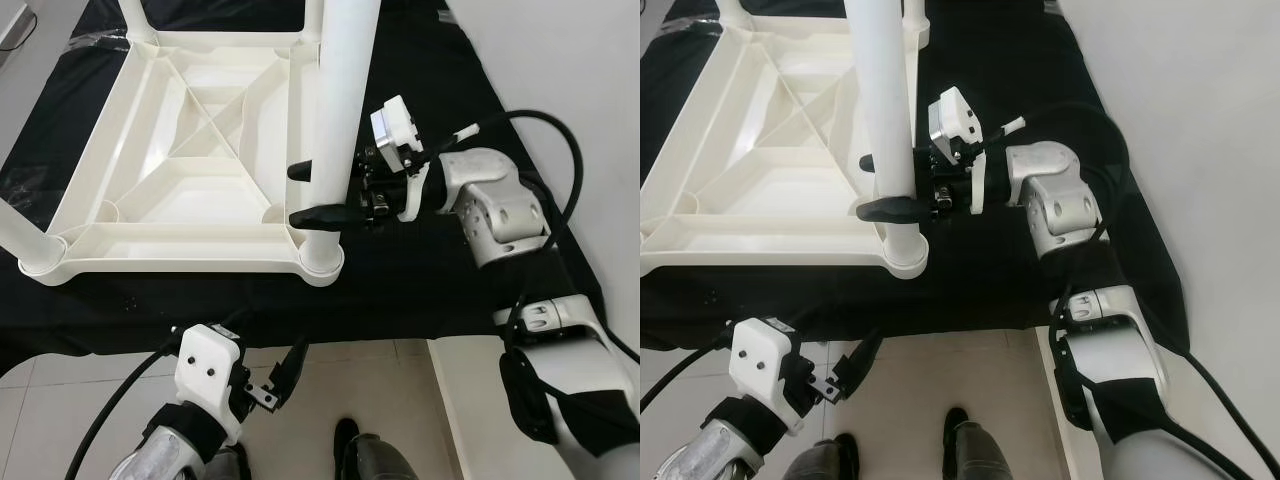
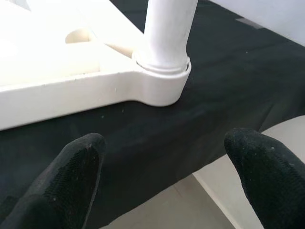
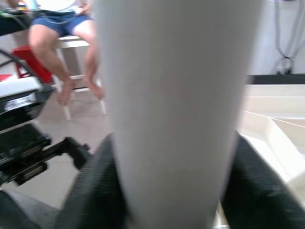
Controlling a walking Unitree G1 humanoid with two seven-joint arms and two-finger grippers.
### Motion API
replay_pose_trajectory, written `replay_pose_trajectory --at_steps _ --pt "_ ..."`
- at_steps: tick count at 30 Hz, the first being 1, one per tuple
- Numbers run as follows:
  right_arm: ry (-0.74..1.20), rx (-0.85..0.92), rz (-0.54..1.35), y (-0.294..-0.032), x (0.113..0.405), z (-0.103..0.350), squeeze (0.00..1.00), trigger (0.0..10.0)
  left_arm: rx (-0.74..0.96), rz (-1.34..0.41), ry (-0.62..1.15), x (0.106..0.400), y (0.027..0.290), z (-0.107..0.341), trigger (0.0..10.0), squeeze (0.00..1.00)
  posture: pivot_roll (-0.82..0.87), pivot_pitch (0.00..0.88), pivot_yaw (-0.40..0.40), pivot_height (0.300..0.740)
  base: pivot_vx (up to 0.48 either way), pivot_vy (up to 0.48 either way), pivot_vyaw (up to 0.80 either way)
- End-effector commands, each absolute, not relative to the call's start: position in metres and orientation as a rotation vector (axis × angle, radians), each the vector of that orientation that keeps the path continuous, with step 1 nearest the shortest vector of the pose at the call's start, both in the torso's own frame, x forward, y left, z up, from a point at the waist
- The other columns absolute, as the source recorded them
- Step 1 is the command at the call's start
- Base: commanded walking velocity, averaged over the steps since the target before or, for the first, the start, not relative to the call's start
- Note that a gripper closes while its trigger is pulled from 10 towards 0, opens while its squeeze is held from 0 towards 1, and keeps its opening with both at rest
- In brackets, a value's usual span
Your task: Building children table
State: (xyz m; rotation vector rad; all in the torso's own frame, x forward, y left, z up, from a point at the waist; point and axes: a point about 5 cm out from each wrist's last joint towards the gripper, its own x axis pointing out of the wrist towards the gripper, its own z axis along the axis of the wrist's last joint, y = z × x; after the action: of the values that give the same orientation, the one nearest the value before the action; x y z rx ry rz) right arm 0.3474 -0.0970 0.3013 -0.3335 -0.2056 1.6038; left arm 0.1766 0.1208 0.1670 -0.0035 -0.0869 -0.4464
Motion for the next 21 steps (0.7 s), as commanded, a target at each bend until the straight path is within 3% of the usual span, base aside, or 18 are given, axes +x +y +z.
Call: replay_pose_trajectory --at_steps 1,6,9,12,15,17,18,19,21 --pt "-0.203 -0.343 1.604 -0.101 0.350 0.302 0.00 0.0 0.001 -0.456 -0.071 0.172 0.121 0.166 10.0 0.00 0.16 0.341 -0.061 0.740 0.000 0.000 0.00" --pt "-0.207 -0.347 1.543 -0.105 0.353 0.296 0.00 0.0 -0.001 -0.454 -0.069 0.172 0.121 0.166 10.0 0.00 0.15 0.339 -0.059 0.740 0.000 0.000 0.00" --pt "-0.222 -0.311 1.435 -0.108 0.353 0.289 0.00 0.0 -0.002 -0.453 -0.070 0.173 0.121 0.166 10.0 0.00 0.13 0.334 -0.066 0.740 0.000 0.000 0.00" --pt "-0.179 -0.164 1.201 -0.104 0.342 0.265 0.00 0.0 -0.005 -0.453 -0.073 0.175 0.121 0.166 10.0 0.00 0.11 0.329 -0.075 0.740 0.000 0.000 0.00" --pt "-0.148 -0.134 1.124 -0.100 0.336 0.255 0.00 0.0 -0.005 -0.453 -0.074 0.175 0.121 0.166 10.0 0.00 0.11 0.328 -0.072 0.740 0.000 0.000 0.00" --pt "-0.019 -0.140 0.603 -0.092 0.318 0.217 0.00 0.0 -0.004 -0.457 -0.076 0.177 0.121 0.166 10.0 0.00 0.10 0.326 -0.057 0.740 0.000 0.000 0.00" --pt "-0.019 -0.140 0.603 -0.092 0.318 0.217 0.00 0.0 -0.004 -0.457 -0.076 0.177 0.121 0.166 10.0 0.00 0.10 0.326 -0.057 0.740 0.000 0.000 0.00" --pt "0.000 -0.135 0.447 -0.087 0.307 0.211 0.00 0.0 -0.003 -0.463 -0.077 0.179 0.121 0.166 10.0 0.00 0.09 0.323 -0.053 0.740 0.000 0.000 0.00" --pt "-0.005 -0.109 0.372 -0.077 0.303 0.212 0.00 0.0 -0.002 -0.470 -0.078 0.181 0.121 0.166 10.0 0.00 0.09 0.308 -0.046 0.740 0.000 0.000 0.00"
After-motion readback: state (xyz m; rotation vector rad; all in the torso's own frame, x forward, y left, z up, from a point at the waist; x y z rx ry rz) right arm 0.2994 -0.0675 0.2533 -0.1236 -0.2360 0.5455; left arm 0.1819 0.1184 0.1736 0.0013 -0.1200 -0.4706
